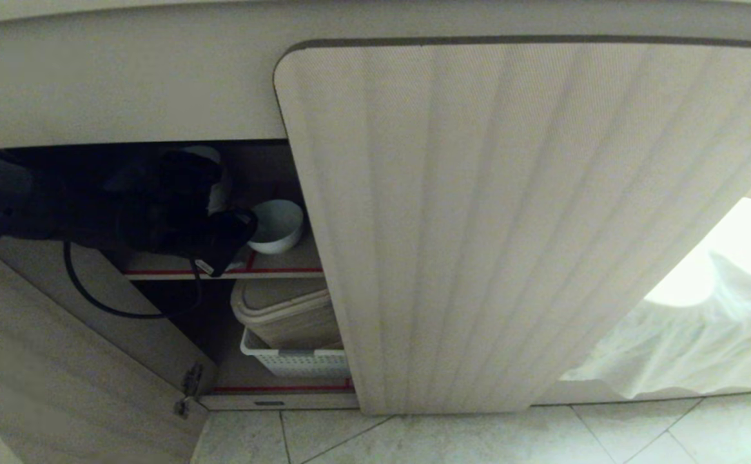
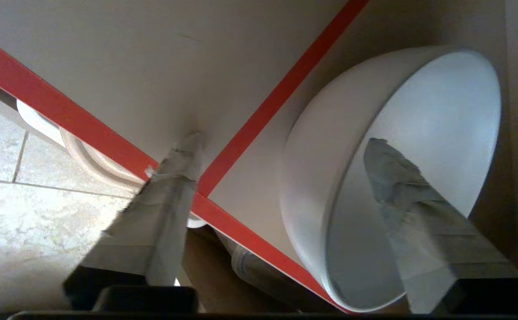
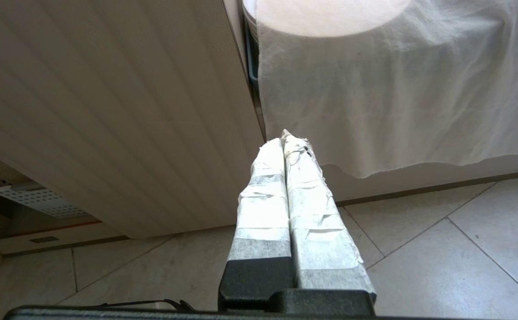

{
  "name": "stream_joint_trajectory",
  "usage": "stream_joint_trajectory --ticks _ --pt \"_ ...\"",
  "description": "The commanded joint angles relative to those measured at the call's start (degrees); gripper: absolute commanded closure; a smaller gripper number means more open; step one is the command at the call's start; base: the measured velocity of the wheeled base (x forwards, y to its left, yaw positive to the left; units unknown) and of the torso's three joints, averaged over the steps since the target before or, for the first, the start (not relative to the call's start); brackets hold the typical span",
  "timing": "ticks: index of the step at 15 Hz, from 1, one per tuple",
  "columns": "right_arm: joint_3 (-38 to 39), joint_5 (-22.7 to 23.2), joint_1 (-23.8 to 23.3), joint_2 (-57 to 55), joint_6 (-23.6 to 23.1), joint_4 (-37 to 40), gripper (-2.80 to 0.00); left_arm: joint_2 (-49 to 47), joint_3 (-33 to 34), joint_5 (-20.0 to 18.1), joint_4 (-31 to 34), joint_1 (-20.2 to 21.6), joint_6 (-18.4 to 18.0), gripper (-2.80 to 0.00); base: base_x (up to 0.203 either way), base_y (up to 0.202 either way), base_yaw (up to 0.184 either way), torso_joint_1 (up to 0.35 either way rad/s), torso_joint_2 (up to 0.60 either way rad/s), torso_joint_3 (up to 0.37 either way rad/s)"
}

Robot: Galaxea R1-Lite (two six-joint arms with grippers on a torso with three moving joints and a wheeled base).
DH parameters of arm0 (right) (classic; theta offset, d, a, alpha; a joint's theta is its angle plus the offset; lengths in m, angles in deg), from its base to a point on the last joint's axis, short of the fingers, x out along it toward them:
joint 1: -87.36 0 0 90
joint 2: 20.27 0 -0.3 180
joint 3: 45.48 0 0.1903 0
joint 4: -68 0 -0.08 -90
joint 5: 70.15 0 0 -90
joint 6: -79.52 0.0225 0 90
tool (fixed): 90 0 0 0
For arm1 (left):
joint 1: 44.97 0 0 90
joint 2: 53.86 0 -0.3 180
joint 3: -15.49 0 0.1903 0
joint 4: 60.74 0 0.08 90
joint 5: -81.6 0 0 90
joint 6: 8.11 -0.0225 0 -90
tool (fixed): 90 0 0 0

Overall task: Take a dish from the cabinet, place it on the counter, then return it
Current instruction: Put it back into the cabinet

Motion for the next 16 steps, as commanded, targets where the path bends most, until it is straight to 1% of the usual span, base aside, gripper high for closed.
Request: stream_joint_trajectory --ticks 1,5,8,12,16 --pt "0.0 0.0 0.0 -0.1 0.1 0.0 0.00 0.1 0.0 0.0 0.2 -0.1 0.4 -2.80 0.000 0.000 0.000 0.000 0.00 0.000" --pt "0.0 0.0 0.0 -0.1 0.1 0.0 0.00 0.6 0.1 0.0 0.2 0.0 0.5 -2.80 0.000 0.000 0.000 0.000 0.00 0.000" --pt "0.0 0.0 0.0 -0.1 0.1 0.0 0.00 1.1 0.4 0.1 0.2 0.0 1.9 -2.80 0.000 0.000 0.000 0.000 0.00 0.000" --pt "0.0 0.0 0.0 -0.1 0.1 0.0 0.00 1.5 0.7 0.3 0.2 0.1 2.6 -2.80 0.000 0.000 0.000 0.000 0.00 0.000" --pt "0.0 0.0 0.0 -0.1 0.1 0.0 0.00 2.4 0.7 0.2 0.2 0.0 2.6 -2.80 0.000 0.000 0.000 0.000 0.00 0.000"
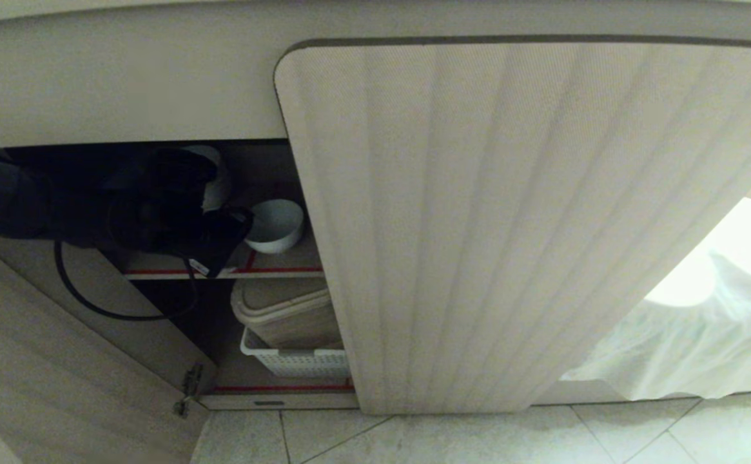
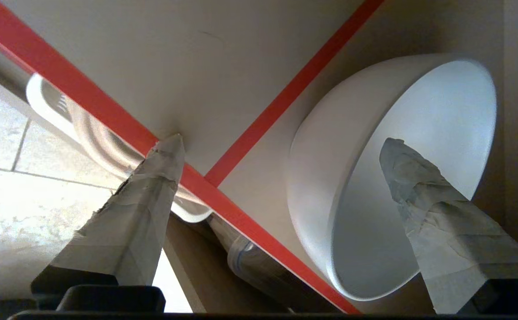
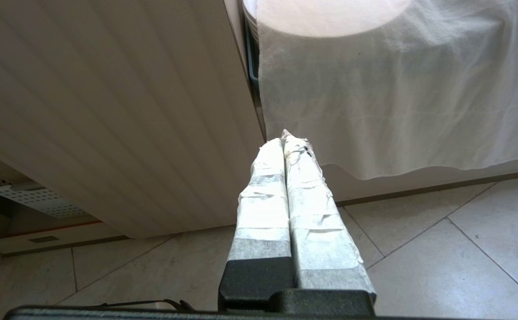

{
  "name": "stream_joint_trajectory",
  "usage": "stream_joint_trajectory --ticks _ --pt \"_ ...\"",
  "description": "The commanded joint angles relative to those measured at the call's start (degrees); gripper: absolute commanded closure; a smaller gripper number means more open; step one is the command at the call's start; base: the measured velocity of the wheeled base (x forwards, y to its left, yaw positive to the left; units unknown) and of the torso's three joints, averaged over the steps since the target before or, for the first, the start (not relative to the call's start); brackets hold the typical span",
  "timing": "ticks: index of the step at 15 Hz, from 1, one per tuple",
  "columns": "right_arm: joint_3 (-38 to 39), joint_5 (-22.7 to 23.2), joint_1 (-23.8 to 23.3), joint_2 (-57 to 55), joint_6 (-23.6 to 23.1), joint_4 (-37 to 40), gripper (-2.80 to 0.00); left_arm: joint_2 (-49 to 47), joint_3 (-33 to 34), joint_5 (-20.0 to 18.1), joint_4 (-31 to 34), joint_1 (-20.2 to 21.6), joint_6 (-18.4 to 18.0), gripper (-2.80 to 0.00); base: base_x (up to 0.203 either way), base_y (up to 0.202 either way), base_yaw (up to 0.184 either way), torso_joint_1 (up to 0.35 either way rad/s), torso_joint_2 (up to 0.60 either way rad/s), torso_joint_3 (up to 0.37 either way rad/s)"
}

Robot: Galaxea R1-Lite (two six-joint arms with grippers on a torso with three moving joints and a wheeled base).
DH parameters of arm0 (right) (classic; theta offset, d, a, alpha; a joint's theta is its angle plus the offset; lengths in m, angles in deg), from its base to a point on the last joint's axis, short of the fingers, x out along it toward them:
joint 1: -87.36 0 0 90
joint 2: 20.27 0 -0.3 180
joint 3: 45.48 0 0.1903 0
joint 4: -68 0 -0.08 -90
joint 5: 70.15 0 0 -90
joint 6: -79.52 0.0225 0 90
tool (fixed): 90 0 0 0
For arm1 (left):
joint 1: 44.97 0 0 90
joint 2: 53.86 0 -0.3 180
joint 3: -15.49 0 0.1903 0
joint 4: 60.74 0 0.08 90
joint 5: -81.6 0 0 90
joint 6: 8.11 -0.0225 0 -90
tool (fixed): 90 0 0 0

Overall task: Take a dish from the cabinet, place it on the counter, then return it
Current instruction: Put it back into the cabinet

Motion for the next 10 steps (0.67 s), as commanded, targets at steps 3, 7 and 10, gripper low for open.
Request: stream_joint_trajectory --ticks 3,7,10 --pt "-0.1 0.0 0.0 -0.1 0.1 0.0 0.00 0.6 0.0 0.3 -0.3 -0.1 -0.2 -2.80 0.000 0.000 0.000 0.000 0.00 0.000" --pt "0.0 0.0 0.0 -0.1 0.1 0.0 0.00 1.1 0.2 1.9 -2.7 -0.3 -0.4 -2.80 0.000 0.000 0.000 0.000 0.00 0.000" --pt "0.0 0.0 0.0 -0.1 0.1 0.0 0.00 1.8 0.2 2.7 -3.3 -0.5 -1.2 -2.80 0.000 0.000 0.000 0.000 0.00 0.000"
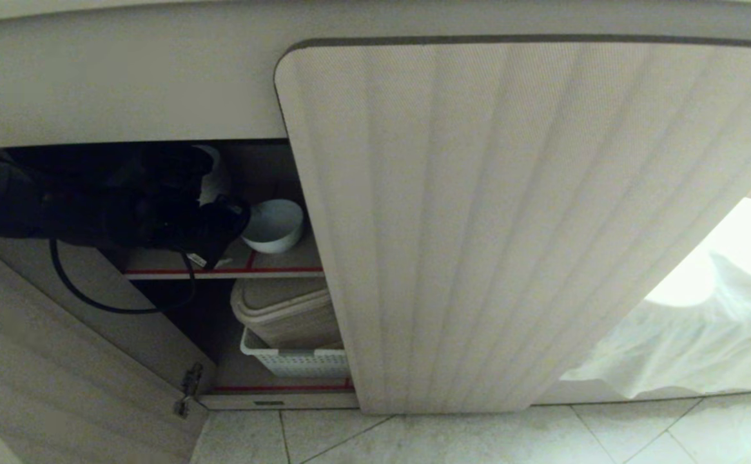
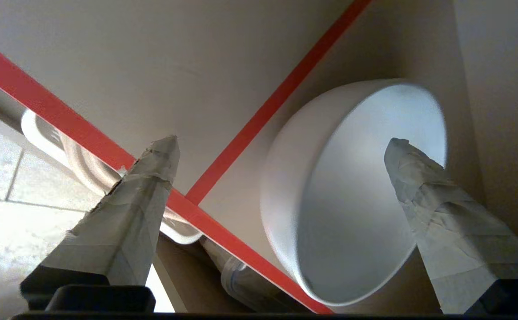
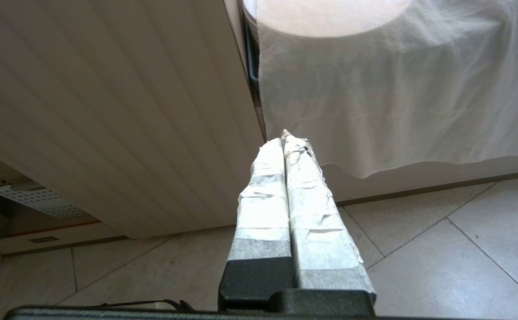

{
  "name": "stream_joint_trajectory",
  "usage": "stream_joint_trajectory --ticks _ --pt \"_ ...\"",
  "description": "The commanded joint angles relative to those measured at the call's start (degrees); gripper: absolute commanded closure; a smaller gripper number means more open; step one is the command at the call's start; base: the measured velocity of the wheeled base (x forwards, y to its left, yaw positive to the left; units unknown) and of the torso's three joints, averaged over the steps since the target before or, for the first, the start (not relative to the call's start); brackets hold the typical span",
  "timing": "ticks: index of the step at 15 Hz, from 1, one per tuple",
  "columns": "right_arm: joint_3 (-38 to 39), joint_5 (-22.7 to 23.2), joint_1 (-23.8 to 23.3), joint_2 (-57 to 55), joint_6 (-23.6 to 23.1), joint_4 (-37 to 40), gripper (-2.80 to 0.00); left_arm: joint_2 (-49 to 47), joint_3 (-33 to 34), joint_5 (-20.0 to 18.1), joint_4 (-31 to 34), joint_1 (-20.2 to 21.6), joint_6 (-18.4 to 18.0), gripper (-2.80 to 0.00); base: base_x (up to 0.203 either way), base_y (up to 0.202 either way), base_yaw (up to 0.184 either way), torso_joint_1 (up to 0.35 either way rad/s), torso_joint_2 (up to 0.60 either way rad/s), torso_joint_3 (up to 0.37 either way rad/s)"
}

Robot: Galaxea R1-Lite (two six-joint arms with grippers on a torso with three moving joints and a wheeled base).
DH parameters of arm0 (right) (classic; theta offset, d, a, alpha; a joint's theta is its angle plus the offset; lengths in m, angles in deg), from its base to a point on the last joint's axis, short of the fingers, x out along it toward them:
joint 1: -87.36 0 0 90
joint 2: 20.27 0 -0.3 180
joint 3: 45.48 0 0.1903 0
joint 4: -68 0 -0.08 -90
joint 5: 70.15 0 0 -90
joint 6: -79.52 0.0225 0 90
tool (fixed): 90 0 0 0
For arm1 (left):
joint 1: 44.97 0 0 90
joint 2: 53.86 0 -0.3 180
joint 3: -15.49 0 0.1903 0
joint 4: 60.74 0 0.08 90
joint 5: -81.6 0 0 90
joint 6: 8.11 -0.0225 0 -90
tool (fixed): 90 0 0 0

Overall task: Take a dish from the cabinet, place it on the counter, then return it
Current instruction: Put it back into the cabinet, then close the cabinet door

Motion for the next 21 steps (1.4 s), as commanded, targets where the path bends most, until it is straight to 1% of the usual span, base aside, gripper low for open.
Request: stream_joint_trajectory --ticks 1,3,5,7,9,10,15,17,19,21 --pt "-0.1 0.0 0.0 -0.1 0.1 0.0 0.00 1.0 0.1 0.4 0.0 -0.2 0.2 -2.80 0.000 0.000 0.000 0.000 0.00 0.000" --pt "0.0 0.0 0.0 -0.1 0.1 0.0 0.00 1.2 0.9 1.4 -0.2 -0.4 -0.1 -2.80 0.000 0.000 0.000 0.000 0.00 0.000" --pt "0.0 0.0 0.0 -0.1 0.1 0.0 0.00 1.8 4.8 1.9 -3.2 -0.6 -3.3 -2.80 0.000 0.000 0.000 0.000 0.00 0.000" --pt "0.0 0.0 0.0 -0.1 0.1 0.0 0.00 2.5 10.1 2.3 -11.8 -0.9 -5.5 -2.80 0.000 0.000 0.000 0.000 0.00 0.000" --pt "0.0 0.0 0.0 -0.1 0.1 0.0 0.00 3.1 14.1 2.6 -16.8 -1.0 -8.6 -2.80 0.000 0.000 0.000 0.000 0.00 0.000" --pt "-0.1 0.0 0.0 -0.1 0.1 0.0 0.00 3.2 14.5 3.0 -17.7 -1.0 -9.2 -2.80 0.000 0.000 0.000 0.000 0.00 0.000" --pt "0.0 0.0 0.0 -0.1 0.1 0.0 0.00 3.4 14.5 5.7 -18.5 -1.4 -9.4 -2.80 0.000 0.000 0.000 0.000 0.00 0.000" --pt "-0.1 0.0 0.0 -0.1 0.1 0.0 0.00 3.7 15.5 6.3 -19.6 -1.7 -11.8 -2.80 0.000 0.000 0.000 0.000 0.00 0.000" --pt "0.0 0.0 0.0 -0.1 0.1 0.0 0.00 3.5 16.2 7.2 -23.5 -1.8 -13.7 -2.80 0.000 0.000 0.000 0.000 0.00 0.000" --pt "0.0 0.0 0.0 -0.1 0.1 0.0 0.00 3.5 17.4 8.3 -25.9 -1.9 -15.7 -2.80 0.000 0.000 0.000 0.000 0.00 0.000"
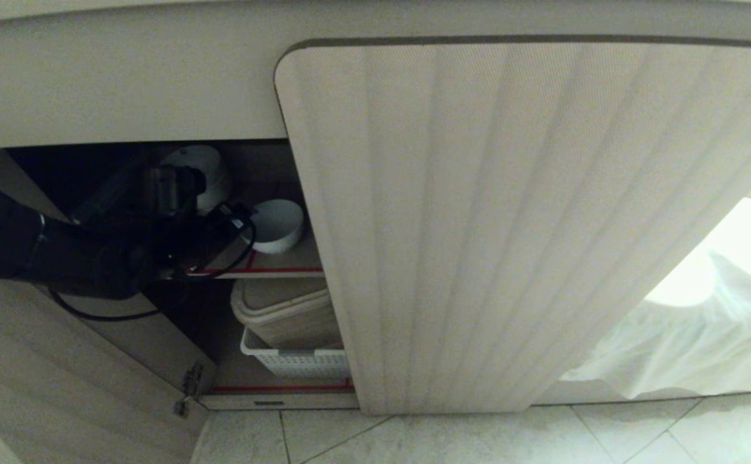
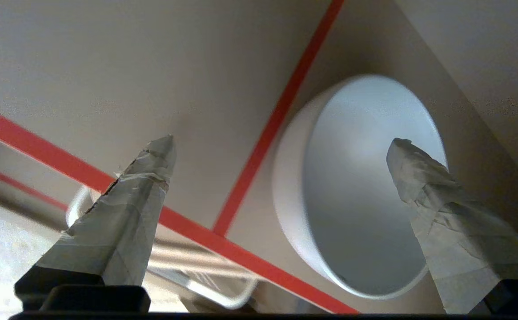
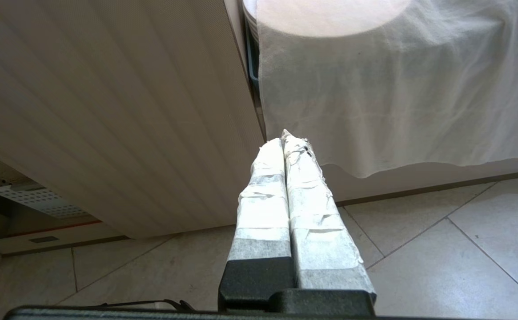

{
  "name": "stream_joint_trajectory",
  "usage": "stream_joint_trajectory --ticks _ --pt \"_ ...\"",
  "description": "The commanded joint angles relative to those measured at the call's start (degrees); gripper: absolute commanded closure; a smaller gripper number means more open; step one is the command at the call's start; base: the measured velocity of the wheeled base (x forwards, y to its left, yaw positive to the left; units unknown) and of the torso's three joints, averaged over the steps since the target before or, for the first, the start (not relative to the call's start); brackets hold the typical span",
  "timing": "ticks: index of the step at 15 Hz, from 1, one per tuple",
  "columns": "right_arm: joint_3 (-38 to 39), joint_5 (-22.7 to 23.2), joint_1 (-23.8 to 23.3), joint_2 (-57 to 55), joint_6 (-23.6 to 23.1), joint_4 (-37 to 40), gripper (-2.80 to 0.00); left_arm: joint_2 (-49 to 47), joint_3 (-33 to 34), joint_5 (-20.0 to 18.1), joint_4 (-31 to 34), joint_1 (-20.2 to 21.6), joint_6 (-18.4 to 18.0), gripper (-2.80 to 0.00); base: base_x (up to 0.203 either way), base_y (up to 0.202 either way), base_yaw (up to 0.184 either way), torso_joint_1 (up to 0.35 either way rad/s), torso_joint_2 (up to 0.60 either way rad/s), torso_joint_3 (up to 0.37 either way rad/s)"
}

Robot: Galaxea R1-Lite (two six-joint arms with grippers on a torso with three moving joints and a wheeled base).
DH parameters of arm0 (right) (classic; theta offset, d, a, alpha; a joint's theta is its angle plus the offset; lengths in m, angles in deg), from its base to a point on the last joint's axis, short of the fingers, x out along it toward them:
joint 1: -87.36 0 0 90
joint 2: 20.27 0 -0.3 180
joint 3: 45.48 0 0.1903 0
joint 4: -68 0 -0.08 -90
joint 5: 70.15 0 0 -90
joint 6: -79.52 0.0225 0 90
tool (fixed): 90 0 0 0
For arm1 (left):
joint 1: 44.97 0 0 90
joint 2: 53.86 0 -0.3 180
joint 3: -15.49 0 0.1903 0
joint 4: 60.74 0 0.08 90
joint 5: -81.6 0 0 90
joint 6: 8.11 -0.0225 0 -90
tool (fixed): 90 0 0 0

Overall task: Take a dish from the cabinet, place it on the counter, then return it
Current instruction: Close the cabinet door

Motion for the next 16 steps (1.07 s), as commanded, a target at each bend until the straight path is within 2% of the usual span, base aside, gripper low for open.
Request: stream_joint_trajectory --ticks 1,9,11,16 --pt "0.0 0.0 0.0 -0.1 0.1 0.0 0.00 0.1 1.5 1.2 -2.1 -0.1 -1.0 -2.80 0.000 0.000 0.000 0.000 0.00 0.000" --pt "0.0 0.0 0.0 -0.1 0.1 0.0 0.00 1.5 12.0 2.8 -18.6 -0.5 -8.1 -2.80 0.000 0.000 0.000 0.000 0.00 0.000" --pt "0.0 0.0 0.0 -0.1 0.1 0.0 0.00 1.5 13.4 4.5 -20.7 -0.5 -10.9 -2.80 0.000 0.000 0.000 0.000 0.00 0.000" --pt "0.0 0.0 0.0 -0.1 0.1 0.0 0.00 2.0 20.0 4.8 -31.4 -0.8 -18.2 -2.80 0.000 0.000 0.000 0.000 0.00 0.000"
